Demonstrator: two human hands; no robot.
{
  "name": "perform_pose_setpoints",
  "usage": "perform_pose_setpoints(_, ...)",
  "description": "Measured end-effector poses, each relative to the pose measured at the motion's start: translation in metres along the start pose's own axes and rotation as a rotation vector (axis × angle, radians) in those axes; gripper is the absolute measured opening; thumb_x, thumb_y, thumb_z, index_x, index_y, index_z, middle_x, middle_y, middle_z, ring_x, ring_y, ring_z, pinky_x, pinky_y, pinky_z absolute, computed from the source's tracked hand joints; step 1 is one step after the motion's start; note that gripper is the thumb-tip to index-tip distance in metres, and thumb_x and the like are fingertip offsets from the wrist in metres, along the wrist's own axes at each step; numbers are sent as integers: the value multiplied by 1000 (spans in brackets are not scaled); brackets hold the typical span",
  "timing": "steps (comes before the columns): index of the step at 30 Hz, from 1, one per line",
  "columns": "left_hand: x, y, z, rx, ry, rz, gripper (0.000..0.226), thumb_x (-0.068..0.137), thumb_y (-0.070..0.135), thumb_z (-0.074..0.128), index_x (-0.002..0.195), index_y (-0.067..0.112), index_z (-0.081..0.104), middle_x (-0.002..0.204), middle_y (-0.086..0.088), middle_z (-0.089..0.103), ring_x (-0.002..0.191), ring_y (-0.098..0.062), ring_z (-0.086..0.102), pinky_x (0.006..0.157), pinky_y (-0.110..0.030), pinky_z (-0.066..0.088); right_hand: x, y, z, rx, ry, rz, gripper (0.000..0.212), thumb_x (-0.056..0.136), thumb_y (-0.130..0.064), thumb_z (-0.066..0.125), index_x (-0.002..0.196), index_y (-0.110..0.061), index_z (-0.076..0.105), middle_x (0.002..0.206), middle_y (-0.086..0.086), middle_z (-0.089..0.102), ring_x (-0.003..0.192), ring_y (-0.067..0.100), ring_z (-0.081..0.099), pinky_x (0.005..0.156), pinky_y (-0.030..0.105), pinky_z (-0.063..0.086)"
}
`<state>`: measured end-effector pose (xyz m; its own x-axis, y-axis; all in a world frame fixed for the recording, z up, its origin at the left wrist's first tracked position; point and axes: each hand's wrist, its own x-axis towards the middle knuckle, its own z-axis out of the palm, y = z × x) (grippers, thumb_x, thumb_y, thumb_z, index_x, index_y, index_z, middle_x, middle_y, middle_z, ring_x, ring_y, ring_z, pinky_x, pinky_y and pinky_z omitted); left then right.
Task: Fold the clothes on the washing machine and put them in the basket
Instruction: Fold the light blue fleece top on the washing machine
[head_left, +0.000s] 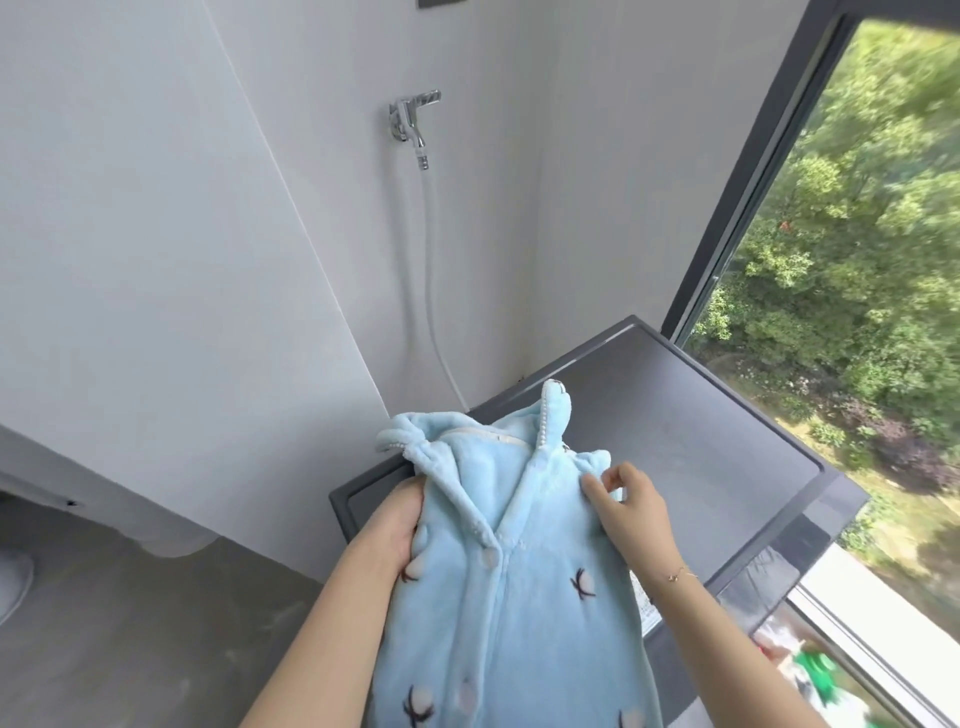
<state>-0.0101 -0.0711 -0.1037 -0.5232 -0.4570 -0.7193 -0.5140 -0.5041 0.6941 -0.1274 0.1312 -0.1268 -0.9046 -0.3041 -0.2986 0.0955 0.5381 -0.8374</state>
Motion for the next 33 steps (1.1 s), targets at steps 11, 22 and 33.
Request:
perform_pose_setpoints(11,30,-8,-33,310,278,406,33,101,34,42,84,8,54,69,-5,57,75,-24,55,72,-37,45,-3,10,-3,414,108,49,17,86,-24,72,87,-17,57,90,3,61,71,16,55,66,30,47)
perform_pose_setpoints(22,-38,-55,-31,45,-61,117,58,91,66,43,102,17,71,97,-2,75,91,-19,71,89,-35,52,-82,25,2,178,32,107,49,86,-57,60,70,-15,42,62,-3,47,57,13,44,57,31,38)
perform_pose_setpoints(33,-33,-72,-49,412,379,467,42,99,48,41,83,13,57,81,-2,62,84,-25,59,72,-27,45,-103,42,-7,169,165,33,42,93,-53,54,76,-14,56,65,-1,63,58,20,59,58,32,47)
